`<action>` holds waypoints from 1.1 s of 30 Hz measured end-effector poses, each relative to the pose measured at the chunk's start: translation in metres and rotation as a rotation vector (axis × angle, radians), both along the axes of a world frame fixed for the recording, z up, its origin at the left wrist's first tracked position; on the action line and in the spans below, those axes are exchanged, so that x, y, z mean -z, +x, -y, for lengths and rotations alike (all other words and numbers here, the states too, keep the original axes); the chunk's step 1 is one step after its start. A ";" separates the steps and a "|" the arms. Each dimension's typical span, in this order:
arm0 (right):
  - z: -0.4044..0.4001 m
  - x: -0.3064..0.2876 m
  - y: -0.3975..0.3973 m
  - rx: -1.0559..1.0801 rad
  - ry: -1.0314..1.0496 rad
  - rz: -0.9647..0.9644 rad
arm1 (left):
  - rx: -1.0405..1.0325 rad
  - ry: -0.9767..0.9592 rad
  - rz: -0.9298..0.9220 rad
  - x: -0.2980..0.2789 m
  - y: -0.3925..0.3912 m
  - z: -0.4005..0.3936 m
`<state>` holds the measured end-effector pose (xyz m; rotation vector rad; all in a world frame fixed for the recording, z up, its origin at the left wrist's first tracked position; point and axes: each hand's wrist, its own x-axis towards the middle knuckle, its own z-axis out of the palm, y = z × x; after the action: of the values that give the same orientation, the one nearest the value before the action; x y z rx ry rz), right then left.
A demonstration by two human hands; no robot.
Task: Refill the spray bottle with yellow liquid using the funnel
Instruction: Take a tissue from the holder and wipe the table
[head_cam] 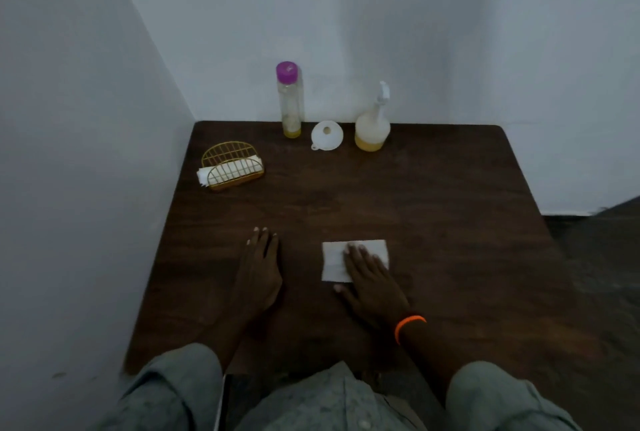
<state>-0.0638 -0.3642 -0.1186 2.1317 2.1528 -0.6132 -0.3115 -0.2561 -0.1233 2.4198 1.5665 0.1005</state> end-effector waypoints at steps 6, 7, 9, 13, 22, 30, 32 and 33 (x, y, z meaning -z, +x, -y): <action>0.064 0.003 0.059 0.444 -0.054 -0.049 | 0.091 0.014 0.006 -0.002 0.026 0.008; 0.067 0.004 0.059 0.480 -0.067 -0.058 | 0.099 0.010 0.005 -0.002 0.027 0.009; 0.065 0.005 0.051 0.536 -0.079 -0.079 | 0.103 0.013 0.003 -0.002 0.026 0.012; 0.042 0.006 0.013 0.453 -0.054 -0.115 | 0.031 0.015 0.036 -0.006 0.012 0.022; 0.018 0.003 -0.130 -0.233 -0.040 -0.121 | -0.180 -0.030 0.036 -0.022 -0.042 0.050; 0.048 0.006 -0.152 -0.589 0.035 -0.091 | -0.257 -0.047 0.015 -0.015 -0.054 0.082; 0.050 0.005 -0.136 -0.532 0.030 -0.083 | -0.228 -0.033 -0.009 -0.016 -0.046 0.085; 0.051 0.006 -0.127 -0.487 0.022 -0.082 | -0.215 -0.025 -0.026 -0.018 -0.040 0.086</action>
<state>-0.1908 -0.4154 -0.1242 1.5137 2.5931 -0.6343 -0.3517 -0.3418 -0.1048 2.2350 1.8235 0.0891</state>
